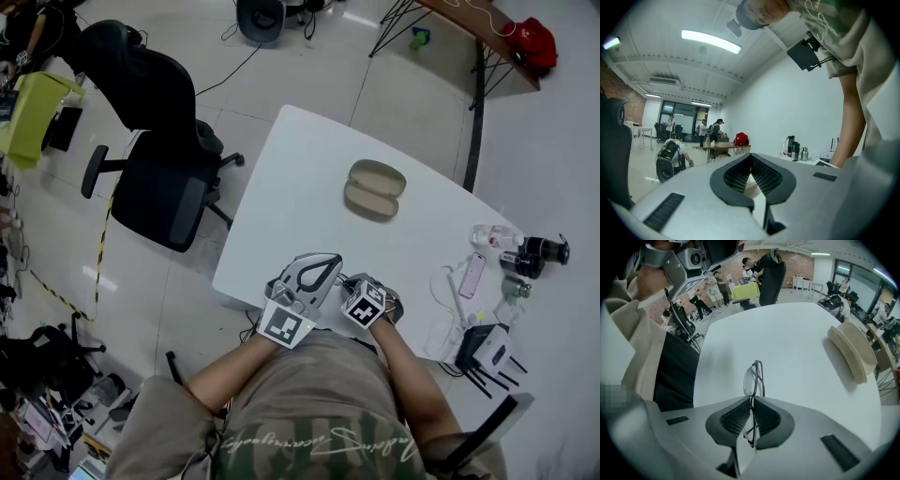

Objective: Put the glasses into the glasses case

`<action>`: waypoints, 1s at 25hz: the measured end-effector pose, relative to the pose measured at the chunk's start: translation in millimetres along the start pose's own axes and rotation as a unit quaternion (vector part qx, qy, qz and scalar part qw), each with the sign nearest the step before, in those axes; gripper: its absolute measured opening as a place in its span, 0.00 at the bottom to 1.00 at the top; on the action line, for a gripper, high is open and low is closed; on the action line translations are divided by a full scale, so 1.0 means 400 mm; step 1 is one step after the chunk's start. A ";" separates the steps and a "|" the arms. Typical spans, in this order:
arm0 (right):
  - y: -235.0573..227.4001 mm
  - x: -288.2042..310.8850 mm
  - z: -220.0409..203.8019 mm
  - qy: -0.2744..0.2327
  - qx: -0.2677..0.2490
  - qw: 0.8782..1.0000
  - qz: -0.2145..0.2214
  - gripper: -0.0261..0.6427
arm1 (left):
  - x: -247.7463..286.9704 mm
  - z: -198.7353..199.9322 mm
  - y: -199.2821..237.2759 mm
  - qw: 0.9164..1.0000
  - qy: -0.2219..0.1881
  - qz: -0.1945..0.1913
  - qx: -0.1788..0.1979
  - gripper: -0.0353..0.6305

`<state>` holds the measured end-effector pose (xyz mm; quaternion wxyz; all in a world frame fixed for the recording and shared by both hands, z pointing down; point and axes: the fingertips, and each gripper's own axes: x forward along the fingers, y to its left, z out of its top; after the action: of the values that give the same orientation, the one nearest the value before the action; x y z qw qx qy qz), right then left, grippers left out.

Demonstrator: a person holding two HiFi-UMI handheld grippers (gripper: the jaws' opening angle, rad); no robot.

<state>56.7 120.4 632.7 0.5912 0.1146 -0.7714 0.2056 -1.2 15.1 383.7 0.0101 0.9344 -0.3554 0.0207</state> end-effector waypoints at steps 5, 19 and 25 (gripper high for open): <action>0.009 -0.009 0.002 -0.014 -0.005 1.000 0.008 0.08 | -0.019 0.010 -0.002 1.000 0.008 0.013 0.012 0.06; 0.045 -0.027 -0.007 -0.031 -0.058 0.997 0.051 0.08 | -0.123 0.043 -0.053 0.995 0.011 0.093 0.029 0.06; 0.036 -0.042 -0.009 -0.021 -0.077 0.995 0.055 0.08 | -0.136 0.031 -0.062 0.993 0.006 0.113 0.022 0.06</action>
<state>58.6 133.6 614.8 0.5695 0.0307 -0.8025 0.1752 -24.7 69.4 368.7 -0.0112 0.8879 -0.4585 0.0353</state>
